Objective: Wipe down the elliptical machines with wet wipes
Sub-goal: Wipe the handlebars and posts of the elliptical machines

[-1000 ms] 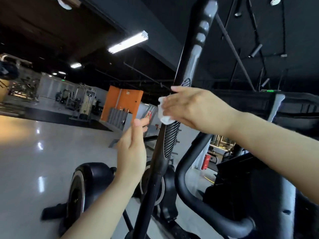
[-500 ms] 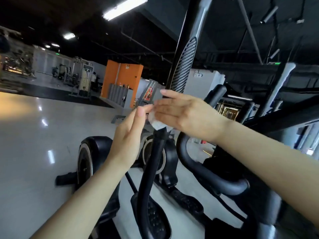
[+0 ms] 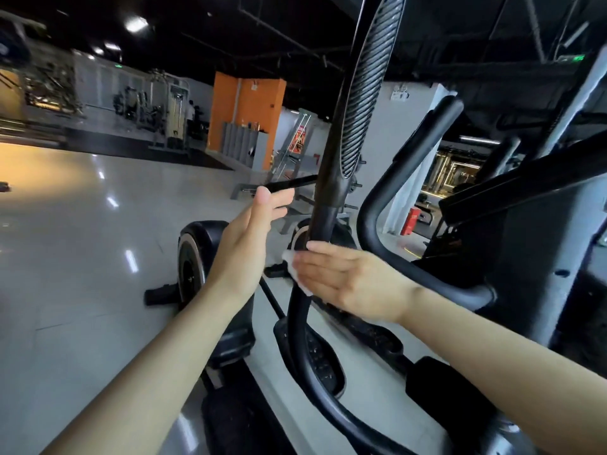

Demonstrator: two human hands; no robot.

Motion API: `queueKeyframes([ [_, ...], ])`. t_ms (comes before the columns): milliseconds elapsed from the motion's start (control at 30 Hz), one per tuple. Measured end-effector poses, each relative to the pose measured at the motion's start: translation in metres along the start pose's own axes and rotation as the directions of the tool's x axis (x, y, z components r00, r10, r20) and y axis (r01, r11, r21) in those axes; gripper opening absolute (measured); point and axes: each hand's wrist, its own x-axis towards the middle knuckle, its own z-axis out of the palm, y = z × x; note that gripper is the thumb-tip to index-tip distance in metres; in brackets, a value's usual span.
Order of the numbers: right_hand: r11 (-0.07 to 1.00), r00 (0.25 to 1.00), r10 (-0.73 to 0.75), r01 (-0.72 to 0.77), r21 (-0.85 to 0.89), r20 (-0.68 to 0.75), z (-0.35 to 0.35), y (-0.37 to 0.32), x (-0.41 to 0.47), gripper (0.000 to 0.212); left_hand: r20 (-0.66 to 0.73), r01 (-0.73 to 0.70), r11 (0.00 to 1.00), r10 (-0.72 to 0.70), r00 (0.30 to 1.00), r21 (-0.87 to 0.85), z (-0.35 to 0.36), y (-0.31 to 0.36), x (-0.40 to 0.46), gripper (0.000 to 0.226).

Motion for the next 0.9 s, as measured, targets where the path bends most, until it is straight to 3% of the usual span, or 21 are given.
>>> queueKeyframes([
  [133, 0.982, 0.979, 0.063, -0.096, -0.166, -0.193, -0.042, 0.056, 0.011, 0.027, -0.048, 0.034, 0.999, -0.035, 0.998, -0.019, -0.002, -0.007, -0.009, 0.062],
  [233, 0.947, 0.975, 0.120, -0.169, -0.272, -0.188, -0.039, 0.046, 0.012, 0.026, -0.052, 0.052, 0.998, -0.054, 0.997, -0.035, 0.000, -0.012, -0.014, 0.054],
  [367, 0.882, 0.863, 0.465, -0.472, 0.016, -0.197, -0.011, 0.005, 0.017, 0.028, -0.027, 0.064, 0.997, -0.065, 0.998, -0.032, 0.005, -0.026, -0.020, 0.048],
  [433, 0.839, 0.820, 0.544, -0.526, 0.140, -0.180, 0.002, -0.019, 0.023, 0.024, -0.018, 0.062, 0.998, -0.063, 0.998, -0.023, 0.006, -0.032, -0.023, 0.045],
  [533, 0.838, 0.849, 0.518, -0.479, 0.262, -0.103, 0.025, -0.060, 0.017, 0.021, -0.045, 0.076, 0.997, -0.077, 0.996, -0.021, 0.003, -0.041, -0.029, 0.041],
  [667, 0.918, 0.936, 0.353, -0.346, 0.195, 0.004, 0.038, -0.088, 0.002, 0.029, -0.058, 0.108, 0.994, -0.108, 0.992, -0.007, -0.002, -0.048, -0.037, 0.044],
  [900, 0.885, 0.841, 0.461, -0.460, 0.075, -0.282, -0.007, 0.009, 0.018, 0.038, -0.055, 0.107, 0.994, -0.108, 0.993, -0.013, -0.002, -0.058, -0.052, 0.049],
])
